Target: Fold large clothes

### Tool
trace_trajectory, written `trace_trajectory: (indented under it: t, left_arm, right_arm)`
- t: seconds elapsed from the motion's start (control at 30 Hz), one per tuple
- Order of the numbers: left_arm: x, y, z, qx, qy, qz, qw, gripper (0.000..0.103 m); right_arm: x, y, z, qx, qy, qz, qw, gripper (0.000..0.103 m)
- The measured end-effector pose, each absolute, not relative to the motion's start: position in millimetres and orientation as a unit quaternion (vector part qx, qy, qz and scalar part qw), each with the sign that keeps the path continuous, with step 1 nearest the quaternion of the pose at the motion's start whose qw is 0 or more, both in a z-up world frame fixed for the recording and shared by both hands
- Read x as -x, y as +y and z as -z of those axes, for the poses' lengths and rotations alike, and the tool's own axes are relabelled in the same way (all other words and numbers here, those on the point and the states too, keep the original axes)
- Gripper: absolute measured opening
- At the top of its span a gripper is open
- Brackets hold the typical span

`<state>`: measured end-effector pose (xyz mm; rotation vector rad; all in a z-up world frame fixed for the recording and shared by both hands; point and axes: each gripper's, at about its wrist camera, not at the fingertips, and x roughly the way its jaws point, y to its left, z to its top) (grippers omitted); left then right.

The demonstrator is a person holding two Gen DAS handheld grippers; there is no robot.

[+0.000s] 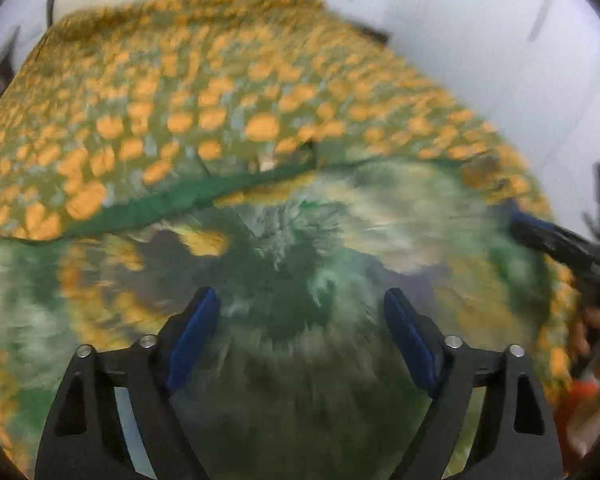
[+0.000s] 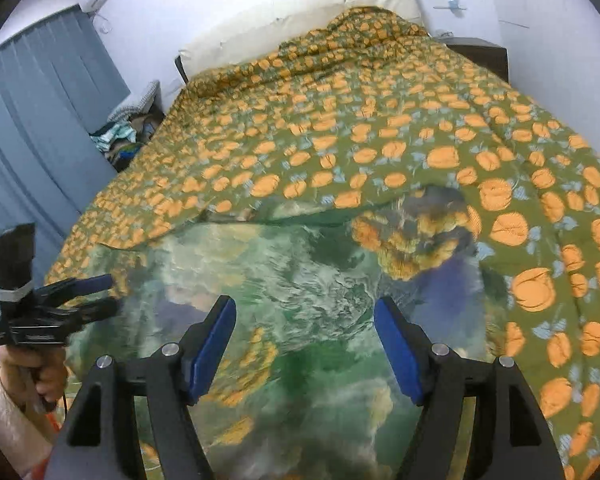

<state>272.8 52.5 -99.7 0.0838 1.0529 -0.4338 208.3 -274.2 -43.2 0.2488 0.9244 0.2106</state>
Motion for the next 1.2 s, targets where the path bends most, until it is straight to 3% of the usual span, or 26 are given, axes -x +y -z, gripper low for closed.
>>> trace_trajectory:
  t: [0.17,0.37,0.53,0.7,0.93,1.1,1.2]
  left_arm:
    - [-307,55,136,-0.022,0.517,0.135,0.845,0.098]
    - [-293,69,108,-0.022,0.503,0.163,0.849,0.094]
    - [-228,82,79,-0.057,0.454,0.223,0.861,0.098]
    - [-200,76,126,-0.133,0.486,0.196,0.841,0.099]
    - [-155,86,96,-0.134,0.463,0.206,0.852,0.099]
    - [-141,94,130,-0.157,0.496,0.17,0.837,0.1]
    - [-124,103,120,-0.138,0.498,0.175,0.838,0.1]
  right_arm:
    - [-218,-292,102,-0.133,0.488,-0.078,0.859,0.068]
    - [-215,-290,100,-0.115,0.474,-0.081,0.869,0.068]
    - [-193,-282,65,-0.102,0.451,-0.072,0.884,0.07]
    - [-158,-269,50,-0.124,0.438,-0.094,0.885,0.072]
    - [-112,-272,47,-0.137,0.44,-0.083,0.883,0.073]
    - [-96,-267,61,-0.125,0.449,-0.078,0.881,0.078]
    - [-85,-268,73,-0.12,0.456,-0.065,0.879,0.078]
